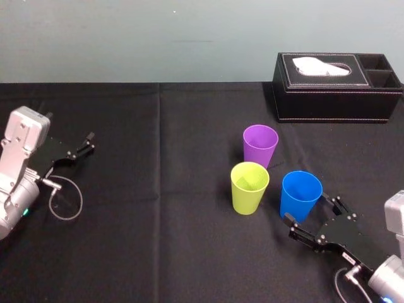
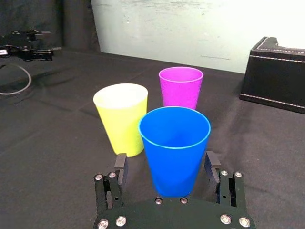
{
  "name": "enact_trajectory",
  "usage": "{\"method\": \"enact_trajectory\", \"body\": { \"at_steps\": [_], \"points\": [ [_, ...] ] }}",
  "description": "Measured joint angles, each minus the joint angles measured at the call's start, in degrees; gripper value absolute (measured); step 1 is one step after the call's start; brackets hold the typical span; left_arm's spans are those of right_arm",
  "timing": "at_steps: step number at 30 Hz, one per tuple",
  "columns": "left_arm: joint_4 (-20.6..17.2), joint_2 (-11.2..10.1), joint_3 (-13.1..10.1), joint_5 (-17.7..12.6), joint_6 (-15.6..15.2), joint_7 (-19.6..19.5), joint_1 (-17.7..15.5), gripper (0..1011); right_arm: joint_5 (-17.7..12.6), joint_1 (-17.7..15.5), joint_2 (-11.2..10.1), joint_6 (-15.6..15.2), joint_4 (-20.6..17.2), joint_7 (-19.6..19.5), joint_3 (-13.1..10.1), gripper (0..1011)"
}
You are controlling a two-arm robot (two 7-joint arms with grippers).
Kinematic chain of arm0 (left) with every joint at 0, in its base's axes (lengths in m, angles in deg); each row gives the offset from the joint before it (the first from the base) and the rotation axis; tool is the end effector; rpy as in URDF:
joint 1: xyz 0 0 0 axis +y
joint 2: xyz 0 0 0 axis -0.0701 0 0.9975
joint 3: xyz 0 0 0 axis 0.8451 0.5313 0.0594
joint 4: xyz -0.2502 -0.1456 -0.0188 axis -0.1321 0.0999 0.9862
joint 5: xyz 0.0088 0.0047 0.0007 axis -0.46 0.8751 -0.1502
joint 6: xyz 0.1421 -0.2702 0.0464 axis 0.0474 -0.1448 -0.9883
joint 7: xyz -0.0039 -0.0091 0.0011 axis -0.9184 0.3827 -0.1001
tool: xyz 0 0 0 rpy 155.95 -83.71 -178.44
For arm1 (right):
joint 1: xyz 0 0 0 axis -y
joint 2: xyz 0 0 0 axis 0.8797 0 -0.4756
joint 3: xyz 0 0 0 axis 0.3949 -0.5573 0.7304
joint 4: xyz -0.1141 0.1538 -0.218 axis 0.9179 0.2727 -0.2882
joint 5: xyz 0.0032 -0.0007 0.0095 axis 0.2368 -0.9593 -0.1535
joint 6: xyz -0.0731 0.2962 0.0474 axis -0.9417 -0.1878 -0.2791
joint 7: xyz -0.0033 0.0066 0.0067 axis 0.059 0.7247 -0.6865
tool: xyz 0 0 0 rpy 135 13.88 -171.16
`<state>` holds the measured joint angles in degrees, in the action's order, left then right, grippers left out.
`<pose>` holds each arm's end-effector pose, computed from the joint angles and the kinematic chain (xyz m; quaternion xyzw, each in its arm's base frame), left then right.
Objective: Stack the three plastic cups sequentially using one hand.
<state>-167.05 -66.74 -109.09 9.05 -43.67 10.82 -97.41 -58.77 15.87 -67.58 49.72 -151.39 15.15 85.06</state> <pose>0.3581 0.0826 -0.3023 0.1415 -0.1325 0.5799 0.7913 0.2501 -0.0913 -0.3431 -0.0468 -0.0028 -0.4724 0.8801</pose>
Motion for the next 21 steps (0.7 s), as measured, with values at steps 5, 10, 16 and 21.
{"method": "enact_trajectory", "body": {
  "at_steps": [5,10,16,21],
  "points": [
    [0.0,0.0,0.0,0.0,0.0,0.0,0.0,1011,1.7,1.4,1.2,0.2,1.1,-0.2,0.2,1000],
    [0.0,0.0,0.0,0.0,0.0,0.0,0.0,1011,2.9,2.7,2.4,0.3,1.9,0.0,0.3,1000],
    [0.0,0.0,0.0,0.0,0.0,0.0,0.0,1011,4.4,4.2,4.1,0.4,2.6,0.0,0.2,1000],
    [0.0,0.0,0.0,0.0,0.0,0.0,0.0,1011,5.3,5.1,5.4,0.2,3.1,-0.1,-0.1,1000]
  ]
}}
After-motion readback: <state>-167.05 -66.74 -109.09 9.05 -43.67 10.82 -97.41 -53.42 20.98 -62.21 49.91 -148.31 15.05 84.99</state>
